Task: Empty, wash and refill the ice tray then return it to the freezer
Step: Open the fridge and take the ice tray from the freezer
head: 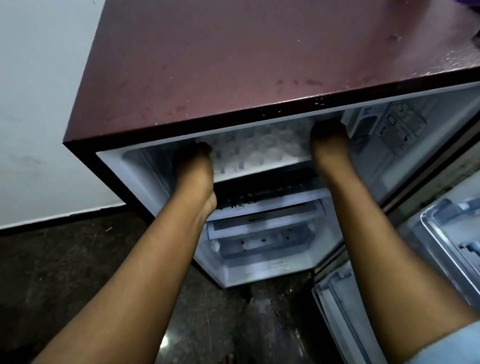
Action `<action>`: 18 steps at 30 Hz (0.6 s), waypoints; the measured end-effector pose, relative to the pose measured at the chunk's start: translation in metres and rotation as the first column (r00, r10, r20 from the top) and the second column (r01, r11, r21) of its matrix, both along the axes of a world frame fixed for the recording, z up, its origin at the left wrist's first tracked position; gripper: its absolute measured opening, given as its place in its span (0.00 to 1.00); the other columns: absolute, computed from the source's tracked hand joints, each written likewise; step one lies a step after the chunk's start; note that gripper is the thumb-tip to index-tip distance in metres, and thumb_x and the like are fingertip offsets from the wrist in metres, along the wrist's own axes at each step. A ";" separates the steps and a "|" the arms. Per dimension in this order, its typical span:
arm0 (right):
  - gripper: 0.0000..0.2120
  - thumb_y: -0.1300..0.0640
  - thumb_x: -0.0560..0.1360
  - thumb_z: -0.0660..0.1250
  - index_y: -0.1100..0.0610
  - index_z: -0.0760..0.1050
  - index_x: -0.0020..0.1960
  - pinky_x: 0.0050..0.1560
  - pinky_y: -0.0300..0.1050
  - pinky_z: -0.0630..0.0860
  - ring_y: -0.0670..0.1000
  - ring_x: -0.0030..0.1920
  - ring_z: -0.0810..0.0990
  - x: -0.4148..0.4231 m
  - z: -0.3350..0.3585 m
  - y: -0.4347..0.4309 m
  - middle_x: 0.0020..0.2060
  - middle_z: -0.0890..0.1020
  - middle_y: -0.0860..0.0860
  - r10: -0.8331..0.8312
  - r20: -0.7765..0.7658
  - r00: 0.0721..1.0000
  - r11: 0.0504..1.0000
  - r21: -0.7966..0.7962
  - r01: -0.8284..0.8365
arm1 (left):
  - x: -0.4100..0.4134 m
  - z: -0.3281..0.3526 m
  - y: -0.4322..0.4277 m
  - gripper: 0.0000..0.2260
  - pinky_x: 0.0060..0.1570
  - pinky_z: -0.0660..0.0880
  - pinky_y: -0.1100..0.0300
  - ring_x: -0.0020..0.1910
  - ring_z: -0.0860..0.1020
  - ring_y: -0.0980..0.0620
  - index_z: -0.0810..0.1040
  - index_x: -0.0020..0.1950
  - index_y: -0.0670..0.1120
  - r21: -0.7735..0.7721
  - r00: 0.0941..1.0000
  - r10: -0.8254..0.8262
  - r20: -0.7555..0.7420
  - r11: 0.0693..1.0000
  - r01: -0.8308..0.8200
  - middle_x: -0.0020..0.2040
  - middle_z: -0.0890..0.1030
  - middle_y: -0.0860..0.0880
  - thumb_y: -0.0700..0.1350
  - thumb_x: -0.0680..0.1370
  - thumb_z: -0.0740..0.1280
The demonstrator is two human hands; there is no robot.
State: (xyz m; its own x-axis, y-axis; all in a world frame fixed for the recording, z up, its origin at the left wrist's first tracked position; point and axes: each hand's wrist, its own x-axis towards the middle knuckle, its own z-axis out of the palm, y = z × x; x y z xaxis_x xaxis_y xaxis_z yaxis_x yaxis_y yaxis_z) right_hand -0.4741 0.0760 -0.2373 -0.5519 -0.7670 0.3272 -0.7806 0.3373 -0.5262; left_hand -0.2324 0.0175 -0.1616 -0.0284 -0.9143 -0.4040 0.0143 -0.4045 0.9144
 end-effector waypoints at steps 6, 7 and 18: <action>0.19 0.72 0.78 0.57 0.54 0.64 0.33 0.32 0.46 0.61 0.48 0.29 0.65 0.045 0.052 0.046 0.29 0.67 0.52 -0.162 0.479 0.863 0.954 -0.147 0.260 | 0.016 0.005 0.029 0.09 0.50 0.81 0.46 0.49 0.83 0.40 0.81 0.49 0.45 0.040 0.997 -0.075 0.027 0.997 0.073 0.45 0.81 0.45 0.46 0.71 0.68; 0.15 0.68 0.79 0.56 0.55 0.64 0.35 0.34 0.46 0.59 0.49 0.31 0.63 0.051 0.055 0.054 0.31 0.66 0.53 -0.185 0.562 0.806 0.958 -0.079 0.275 | 0.019 0.009 0.036 0.08 0.52 0.82 0.43 0.52 0.85 0.38 0.82 0.49 0.46 0.051 0.996 -0.079 0.033 0.996 0.078 0.47 0.84 0.45 0.46 0.73 0.69; 0.11 0.51 0.83 0.66 0.56 0.70 0.46 0.40 0.47 0.68 0.48 0.36 0.70 0.109 0.077 0.137 0.36 0.72 0.49 -0.189 0.776 0.601 0.949 -0.013 0.315 | 0.075 0.026 0.091 0.22 0.62 0.79 0.36 0.58 0.84 0.38 0.80 0.61 0.46 0.151 0.995 -0.088 0.051 0.985 0.079 0.59 0.85 0.41 0.52 0.69 0.72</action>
State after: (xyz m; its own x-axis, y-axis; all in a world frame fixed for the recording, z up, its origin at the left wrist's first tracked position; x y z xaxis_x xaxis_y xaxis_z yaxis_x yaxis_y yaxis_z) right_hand -0.3654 0.2129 -0.1602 -0.8140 -0.5408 -0.2120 0.0233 0.3344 -0.9422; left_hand -0.1573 0.1088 -0.1355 -0.0751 -0.8396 -0.5380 -0.0758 -0.5332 0.8426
